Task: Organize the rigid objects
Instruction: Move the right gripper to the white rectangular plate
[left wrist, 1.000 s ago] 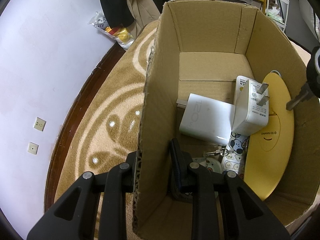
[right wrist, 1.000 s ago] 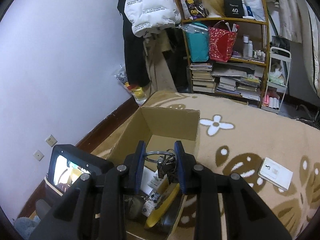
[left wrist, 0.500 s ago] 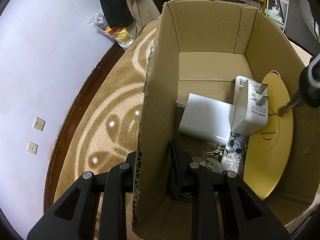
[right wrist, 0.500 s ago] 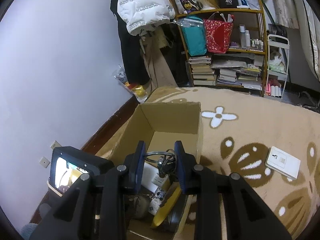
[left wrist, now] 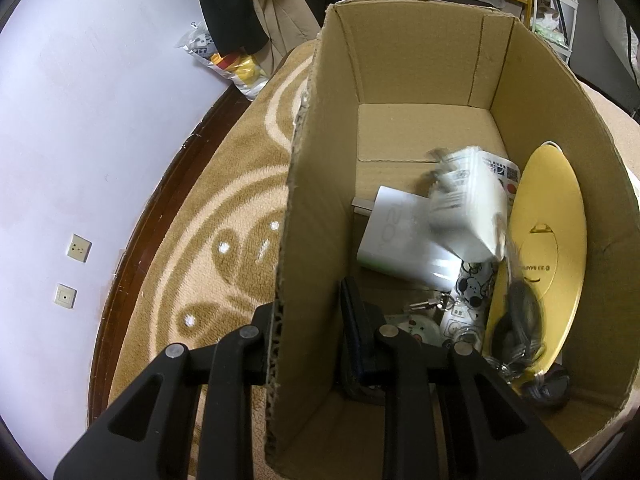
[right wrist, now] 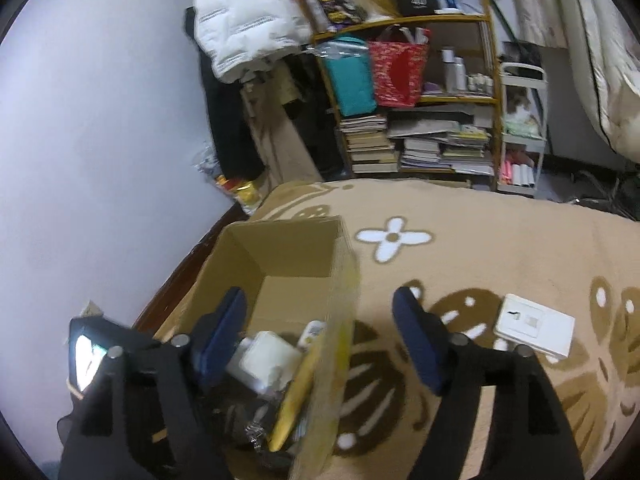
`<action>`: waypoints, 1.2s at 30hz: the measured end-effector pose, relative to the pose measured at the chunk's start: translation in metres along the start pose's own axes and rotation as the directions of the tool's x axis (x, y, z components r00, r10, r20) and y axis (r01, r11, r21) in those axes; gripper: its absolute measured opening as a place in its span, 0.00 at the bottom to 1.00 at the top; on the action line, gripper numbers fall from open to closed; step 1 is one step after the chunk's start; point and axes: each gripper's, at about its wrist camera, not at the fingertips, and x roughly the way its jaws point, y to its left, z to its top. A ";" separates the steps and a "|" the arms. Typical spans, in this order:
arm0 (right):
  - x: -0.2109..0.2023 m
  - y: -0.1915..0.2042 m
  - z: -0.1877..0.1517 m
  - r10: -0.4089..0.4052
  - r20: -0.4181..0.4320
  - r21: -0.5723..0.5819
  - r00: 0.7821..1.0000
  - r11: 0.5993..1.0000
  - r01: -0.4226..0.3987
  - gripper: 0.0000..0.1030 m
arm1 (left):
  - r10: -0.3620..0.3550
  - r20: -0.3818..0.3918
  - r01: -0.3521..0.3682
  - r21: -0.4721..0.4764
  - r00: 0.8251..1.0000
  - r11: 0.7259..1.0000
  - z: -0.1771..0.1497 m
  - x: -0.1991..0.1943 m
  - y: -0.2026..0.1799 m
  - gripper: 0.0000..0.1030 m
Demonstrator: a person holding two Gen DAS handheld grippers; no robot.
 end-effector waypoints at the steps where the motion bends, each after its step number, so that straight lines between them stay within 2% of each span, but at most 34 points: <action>1: 0.001 -0.005 0.002 -0.017 -0.002 0.004 1.000 1.000 0.017 0.81 | 0.002 0.000 -0.002 0.001 1.000 1.000 0.000 0.000 0.000 0.22; 5: 0.004 -0.030 0.007 -0.080 -0.020 0.055 0.997 0.995 0.081 0.97 | 0.003 0.001 -0.003 0.003 1.000 1.000 0.000 -0.001 -0.001 0.22; 9: 0.004 -0.051 0.011 -0.175 -0.016 0.066 0.985 0.982 0.175 1.00 | 0.004 0.001 -0.004 0.003 1.000 1.000 0.000 -0.001 -0.001 0.22; 13: 0.008 -0.073 0.015 -0.280 -0.020 0.042 0.960 0.959 0.280 1.00 | 0.007 0.003 -0.007 0.004 1.000 1.000 0.000 -0.001 -0.001 0.22; 25: 0.039 -0.134 0.001 -0.350 -0.118 0.045 0.929 0.933 0.357 1.00 | 0.009 0.002 -0.009 0.006 1.000 1.000 0.000 -0.002 -0.002 0.22; 36: 0.066 -0.164 -0.020 -0.334 -0.207 0.066 0.920 0.933 0.354 1.00 | 0.009 0.000 -0.009 0.007 1.000 1.000 0.000 -0.003 -0.002 0.22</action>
